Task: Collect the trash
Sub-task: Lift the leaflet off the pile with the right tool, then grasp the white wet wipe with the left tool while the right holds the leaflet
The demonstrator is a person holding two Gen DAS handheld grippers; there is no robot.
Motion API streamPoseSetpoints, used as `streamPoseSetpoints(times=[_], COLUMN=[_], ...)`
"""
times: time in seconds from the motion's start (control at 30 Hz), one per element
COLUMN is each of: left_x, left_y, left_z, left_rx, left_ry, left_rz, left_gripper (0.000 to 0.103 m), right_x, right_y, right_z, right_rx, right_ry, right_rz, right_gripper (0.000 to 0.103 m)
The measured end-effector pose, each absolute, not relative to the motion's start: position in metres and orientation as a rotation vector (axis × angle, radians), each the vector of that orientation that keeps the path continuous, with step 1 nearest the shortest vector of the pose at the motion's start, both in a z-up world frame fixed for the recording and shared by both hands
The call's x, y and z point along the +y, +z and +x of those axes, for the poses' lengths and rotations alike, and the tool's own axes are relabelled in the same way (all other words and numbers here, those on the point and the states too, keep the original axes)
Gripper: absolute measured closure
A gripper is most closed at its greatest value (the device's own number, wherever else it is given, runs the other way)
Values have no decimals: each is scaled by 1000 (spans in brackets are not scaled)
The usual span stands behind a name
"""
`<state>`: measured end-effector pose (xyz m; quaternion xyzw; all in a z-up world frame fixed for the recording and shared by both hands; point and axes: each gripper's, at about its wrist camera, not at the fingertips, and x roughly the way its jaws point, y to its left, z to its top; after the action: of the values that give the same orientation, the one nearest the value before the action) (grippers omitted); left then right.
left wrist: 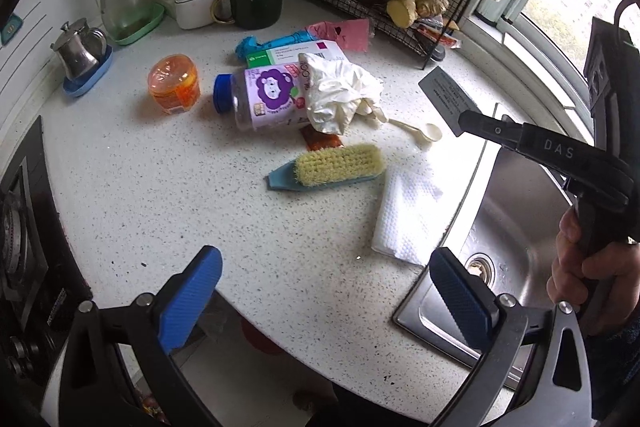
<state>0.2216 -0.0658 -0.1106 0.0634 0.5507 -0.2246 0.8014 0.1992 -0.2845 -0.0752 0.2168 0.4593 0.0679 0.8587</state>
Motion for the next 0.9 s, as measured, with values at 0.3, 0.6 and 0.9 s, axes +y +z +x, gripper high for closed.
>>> streamPoseSetpoints(times=[0.3, 0.6, 0.9], left_x=[-123, -148, -163], left_y=[-156, -204, -216], left_z=[224, 244, 235], left_rx=[1239, 1307, 1305], left_ry=[-575, -568, -535], left_rz=[225, 257, 309], left_gripper=[0, 18, 66], right_x=[-300, -314, -318], right_y=[-84, -99, -107], right_z=[160, 147, 149], right_rx=[1015, 1062, 1083], right_ry=[66, 52, 89], right_rz=[379, 343, 348], right_gripper=[103, 103, 103])
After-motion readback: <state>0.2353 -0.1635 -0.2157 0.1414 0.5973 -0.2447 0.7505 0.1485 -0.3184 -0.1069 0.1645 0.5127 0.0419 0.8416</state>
